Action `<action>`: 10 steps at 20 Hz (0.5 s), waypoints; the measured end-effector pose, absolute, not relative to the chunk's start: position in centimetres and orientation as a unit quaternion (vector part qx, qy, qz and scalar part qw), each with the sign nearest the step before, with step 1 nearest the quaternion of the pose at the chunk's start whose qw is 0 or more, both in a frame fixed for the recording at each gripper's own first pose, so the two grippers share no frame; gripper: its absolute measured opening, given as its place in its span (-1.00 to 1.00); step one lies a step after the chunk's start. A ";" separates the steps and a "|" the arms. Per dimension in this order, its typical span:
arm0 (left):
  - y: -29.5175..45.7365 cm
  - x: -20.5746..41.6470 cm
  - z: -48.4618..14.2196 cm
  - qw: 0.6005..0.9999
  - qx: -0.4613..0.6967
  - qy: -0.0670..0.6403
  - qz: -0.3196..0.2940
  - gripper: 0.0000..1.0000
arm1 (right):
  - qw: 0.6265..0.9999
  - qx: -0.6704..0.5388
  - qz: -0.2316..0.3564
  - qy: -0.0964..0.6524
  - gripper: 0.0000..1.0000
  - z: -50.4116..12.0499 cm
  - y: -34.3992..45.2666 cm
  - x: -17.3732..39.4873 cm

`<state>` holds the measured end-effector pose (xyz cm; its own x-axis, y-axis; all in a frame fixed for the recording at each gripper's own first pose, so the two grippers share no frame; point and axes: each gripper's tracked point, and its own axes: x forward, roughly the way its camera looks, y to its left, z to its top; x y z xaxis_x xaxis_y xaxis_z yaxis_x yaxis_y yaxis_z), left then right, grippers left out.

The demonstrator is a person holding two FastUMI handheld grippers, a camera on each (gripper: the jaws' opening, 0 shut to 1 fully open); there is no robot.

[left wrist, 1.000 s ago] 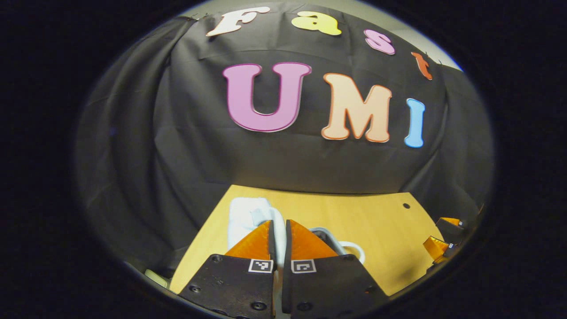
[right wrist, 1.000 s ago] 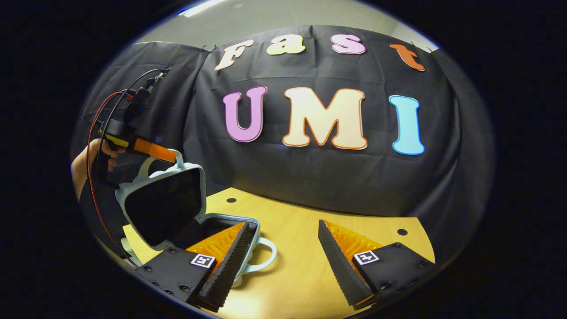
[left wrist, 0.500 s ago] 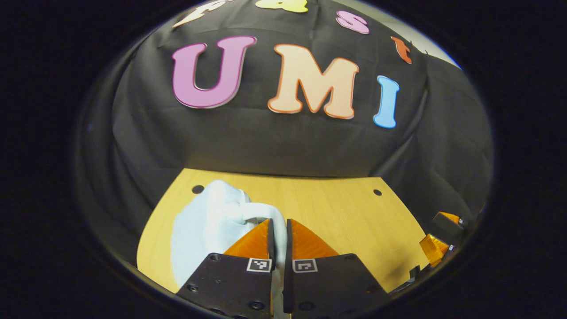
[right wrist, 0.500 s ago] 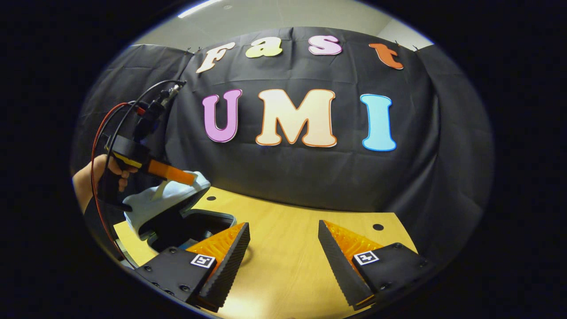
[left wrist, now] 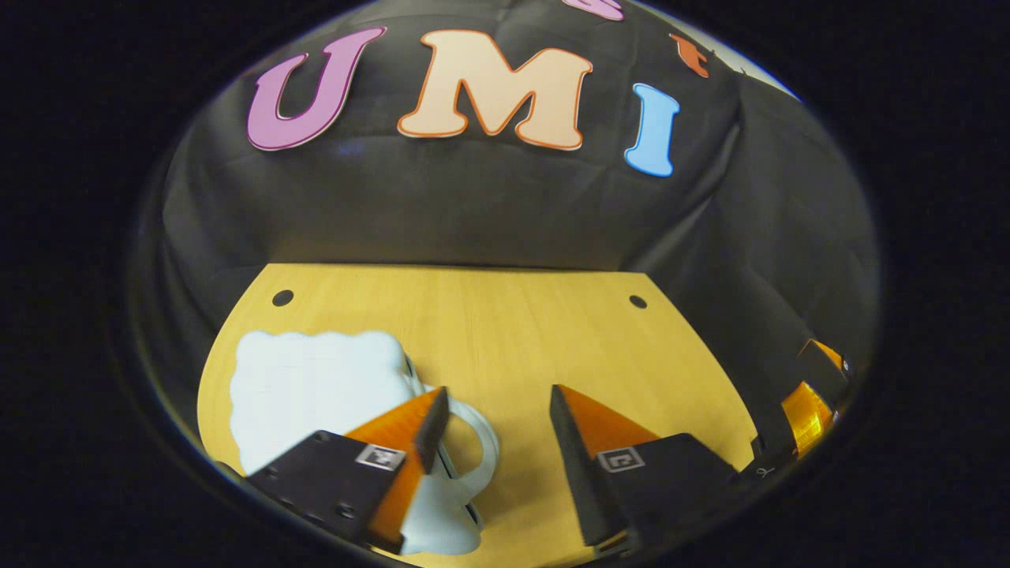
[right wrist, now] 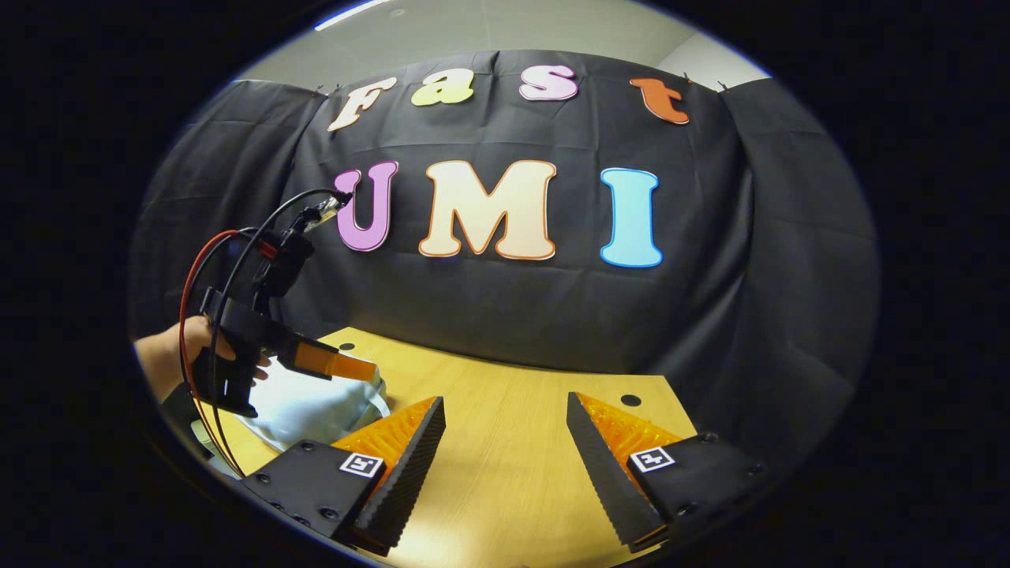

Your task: First open the suitcase, pack the skin care products into it, and then close the suitcase.

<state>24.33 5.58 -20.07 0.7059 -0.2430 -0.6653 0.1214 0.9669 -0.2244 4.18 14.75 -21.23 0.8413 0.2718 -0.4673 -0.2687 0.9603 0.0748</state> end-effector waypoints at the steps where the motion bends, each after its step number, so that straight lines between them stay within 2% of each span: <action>1: 5.1 24.9 -18.9 0.932 -0.078 0.341 -0.091 0.74 | 0.963 0.008 0.139 0.231 0.94 -20.4 14.2 4.6; 3: 4.5 25.6 -15.4 0.961 -0.063 0.261 -0.063 0.94 | 0.970 0.020 0.136 0.199 0.94 -18.3 13.1 5.8; 6: 5.2 24.7 -8.9 0.988 -0.031 0.149 -0.003 0.92 | 0.979 0.048 0.129 0.153 0.94 -14.7 12.0 7.5; 10: 6.1 22.4 -3.4 0.995 -0.010 0.098 0.021 0.90 | 0.983 0.080 0.116 0.120 0.93 -11.1 12.2 8.3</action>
